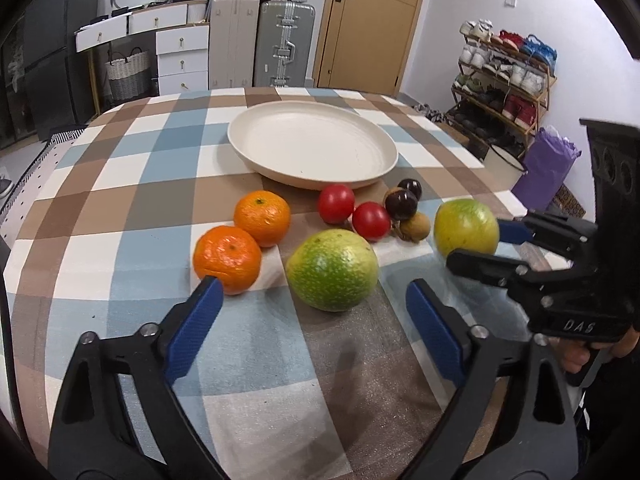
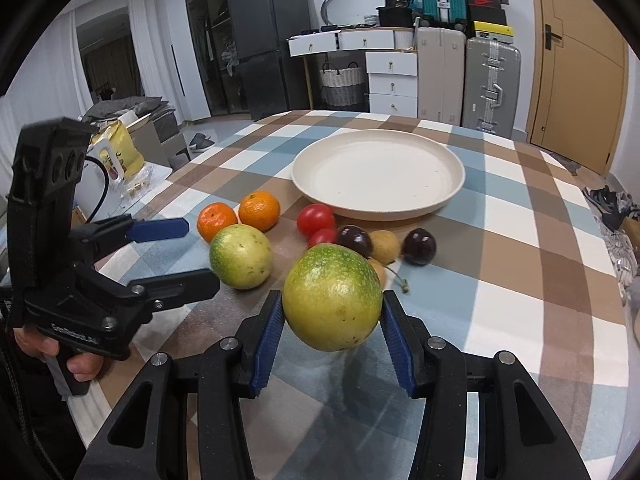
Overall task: Organize fruits
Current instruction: 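Grasp a green citrus fruit with the left tool while the right tool grasps a yellow-green one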
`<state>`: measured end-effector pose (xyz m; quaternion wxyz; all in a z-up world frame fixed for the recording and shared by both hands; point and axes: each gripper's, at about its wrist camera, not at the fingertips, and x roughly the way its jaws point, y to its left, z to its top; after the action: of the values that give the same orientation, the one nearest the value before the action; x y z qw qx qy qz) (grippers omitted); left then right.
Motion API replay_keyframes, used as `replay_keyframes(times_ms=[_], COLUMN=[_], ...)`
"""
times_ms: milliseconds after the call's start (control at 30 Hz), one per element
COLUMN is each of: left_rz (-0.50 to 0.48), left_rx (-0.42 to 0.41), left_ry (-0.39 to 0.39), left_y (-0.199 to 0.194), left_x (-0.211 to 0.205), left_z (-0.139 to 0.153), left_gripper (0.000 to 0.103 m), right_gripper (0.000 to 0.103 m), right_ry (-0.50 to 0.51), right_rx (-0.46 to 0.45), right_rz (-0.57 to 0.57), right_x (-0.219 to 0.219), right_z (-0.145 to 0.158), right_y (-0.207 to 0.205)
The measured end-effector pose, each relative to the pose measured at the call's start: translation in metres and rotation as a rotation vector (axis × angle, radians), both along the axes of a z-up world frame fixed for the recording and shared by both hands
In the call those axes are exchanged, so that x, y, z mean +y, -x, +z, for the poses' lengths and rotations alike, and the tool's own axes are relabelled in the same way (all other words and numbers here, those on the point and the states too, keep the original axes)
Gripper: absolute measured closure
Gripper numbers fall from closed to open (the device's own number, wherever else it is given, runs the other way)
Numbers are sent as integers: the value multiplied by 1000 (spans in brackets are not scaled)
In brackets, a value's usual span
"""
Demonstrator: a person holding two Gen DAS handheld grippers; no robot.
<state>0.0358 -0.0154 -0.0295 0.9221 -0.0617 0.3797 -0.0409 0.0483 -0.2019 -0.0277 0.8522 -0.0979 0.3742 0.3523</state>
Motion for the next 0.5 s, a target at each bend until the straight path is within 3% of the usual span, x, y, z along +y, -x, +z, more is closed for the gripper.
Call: replay_keyframes(times_ms=[367,500], left_rz=[-21,-23], left_rx=[77,103], left_ry=[-1,-10], left_y=[-20,-29], left_x=[-17,-21], left_z=[-14,-17], left_gripper=[31,43], right_gripper=[54,54], right_ry=[-11,-14], right_rx=[0,2], right_rz=[-52,-59], right_x=[-26,-30], right_z=[1,0], right_y=[-2,-3])
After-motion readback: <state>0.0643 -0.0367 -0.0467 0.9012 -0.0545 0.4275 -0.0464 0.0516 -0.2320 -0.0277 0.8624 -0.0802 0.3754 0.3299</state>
